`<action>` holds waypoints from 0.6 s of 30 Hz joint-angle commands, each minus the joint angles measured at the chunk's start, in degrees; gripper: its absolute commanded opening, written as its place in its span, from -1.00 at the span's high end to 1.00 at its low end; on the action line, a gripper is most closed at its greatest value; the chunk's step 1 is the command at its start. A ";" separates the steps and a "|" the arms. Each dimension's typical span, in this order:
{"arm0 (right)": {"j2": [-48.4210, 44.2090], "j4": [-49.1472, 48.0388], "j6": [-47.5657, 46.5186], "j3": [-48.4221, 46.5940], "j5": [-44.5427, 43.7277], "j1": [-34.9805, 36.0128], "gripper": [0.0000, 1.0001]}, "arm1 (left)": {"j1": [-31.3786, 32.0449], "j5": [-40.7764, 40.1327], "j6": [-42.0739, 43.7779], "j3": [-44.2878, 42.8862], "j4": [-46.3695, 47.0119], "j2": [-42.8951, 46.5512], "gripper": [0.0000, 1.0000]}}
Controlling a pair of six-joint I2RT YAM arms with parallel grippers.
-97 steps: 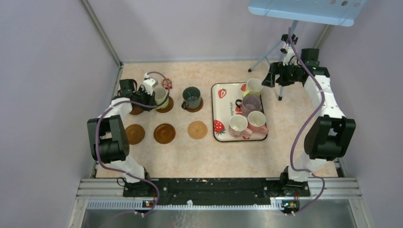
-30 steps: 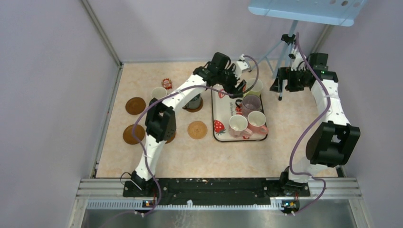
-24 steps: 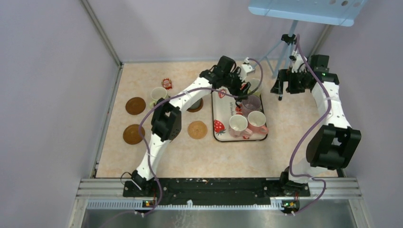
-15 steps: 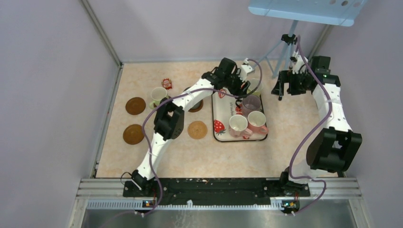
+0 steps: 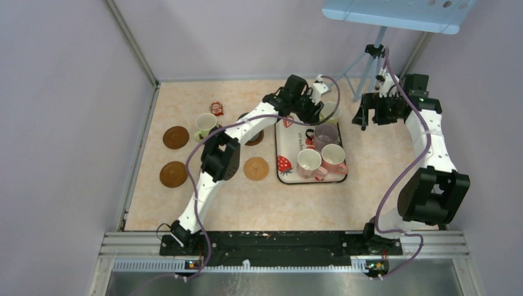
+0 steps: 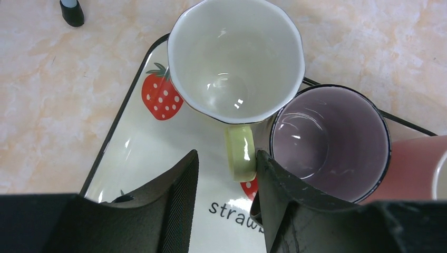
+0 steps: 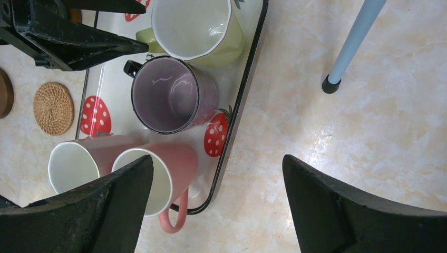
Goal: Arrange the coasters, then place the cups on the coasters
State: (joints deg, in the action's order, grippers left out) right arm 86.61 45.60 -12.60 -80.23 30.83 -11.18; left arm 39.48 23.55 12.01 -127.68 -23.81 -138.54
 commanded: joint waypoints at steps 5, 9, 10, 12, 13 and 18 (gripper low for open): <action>-2.68 -1.22 -0.76 0.33 0.21 -0.69 -0.82 | 0.16 -0.44 1.97 -3.02 2.52 -2.54 0.08; -2.59 -1.22 -0.85 0.40 0.12 -0.69 -0.81 | 0.15 0.00 2.13 -3.10 3.04 -2.38 0.29; -2.58 -1.33 -0.85 0.42 0.11 -0.69 -0.81 | 0.15 -0.24 2.18 -2.98 3.13 -2.21 0.34; -2.54 -1.37 -0.85 0.46 0.02 -0.69 -0.81 | 0.12 -0.80 2.23 -2.50 3.40 -1.23 0.40; -2.51 -1.44 -0.78 0.53 0.02 -0.69 -0.81 | 0.01 -0.93 2.18 -2.15 3.58 -0.93 0.42; -2.20 -2.01 -0.61 0.71 0.11 -0.69 -0.81 | -0.54 -1.75 2.44 2.78 5.21 3.67 0.58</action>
State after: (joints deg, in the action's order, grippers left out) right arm 86.41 45.43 -12.88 -79.48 30.85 -11.18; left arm 39.46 22.52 14.11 -127.76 -22.35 -140.97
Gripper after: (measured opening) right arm 0.905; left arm 0.262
